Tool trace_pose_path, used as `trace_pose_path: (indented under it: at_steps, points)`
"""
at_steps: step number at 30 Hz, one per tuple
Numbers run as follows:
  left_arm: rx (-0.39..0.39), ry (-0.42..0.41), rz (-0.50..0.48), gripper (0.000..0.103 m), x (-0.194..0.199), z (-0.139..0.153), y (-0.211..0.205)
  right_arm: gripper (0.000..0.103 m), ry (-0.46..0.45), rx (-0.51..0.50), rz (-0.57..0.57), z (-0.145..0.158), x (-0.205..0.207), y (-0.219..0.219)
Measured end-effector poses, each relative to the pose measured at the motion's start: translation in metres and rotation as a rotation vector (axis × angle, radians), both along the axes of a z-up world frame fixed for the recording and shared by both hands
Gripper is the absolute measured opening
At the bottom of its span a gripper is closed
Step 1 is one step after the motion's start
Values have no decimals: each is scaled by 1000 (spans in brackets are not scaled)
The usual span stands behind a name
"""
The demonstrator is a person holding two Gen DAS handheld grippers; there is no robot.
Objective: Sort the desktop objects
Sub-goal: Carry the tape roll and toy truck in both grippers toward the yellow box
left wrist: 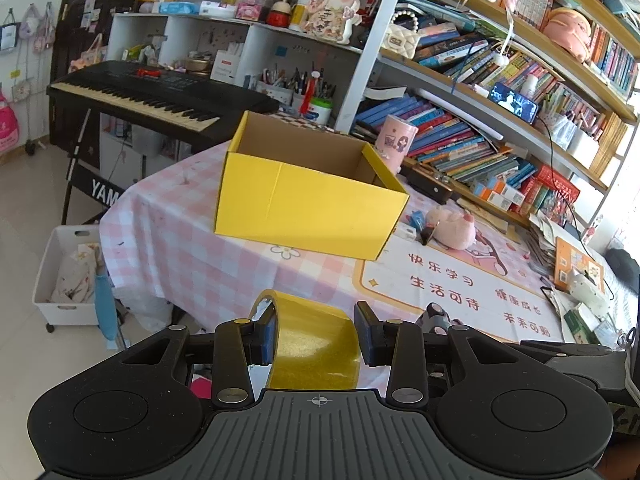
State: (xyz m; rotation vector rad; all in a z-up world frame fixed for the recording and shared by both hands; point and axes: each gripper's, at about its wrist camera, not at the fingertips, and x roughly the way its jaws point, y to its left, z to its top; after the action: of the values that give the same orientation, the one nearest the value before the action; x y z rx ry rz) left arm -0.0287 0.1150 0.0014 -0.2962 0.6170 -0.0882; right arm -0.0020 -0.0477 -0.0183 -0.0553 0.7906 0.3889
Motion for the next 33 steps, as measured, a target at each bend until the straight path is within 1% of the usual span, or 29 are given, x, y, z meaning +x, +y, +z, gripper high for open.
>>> trace_pose_path:
  at_steps: [11, 18, 23, 28, 33]
  points:
    - [14, 10, 1, 37, 12, -2, -4, 49, 13, 11, 5, -4, 12, -1]
    - [26, 21, 20, 37, 29, -2, -4, 49, 19, 24, 24, -5, 35, -2]
    - [45, 4, 21, 37, 46, 4, -7, 49, 18, 51, 28, -2, 57, -4]
    - [62, -29, 18, 37, 64, 15, -9, 49, -10, 82, 30, 11, 82, -8]
    - [59, -87, 23, 37, 82, 34, -8, 49, -77, 132, 43, 40, 111, -11]
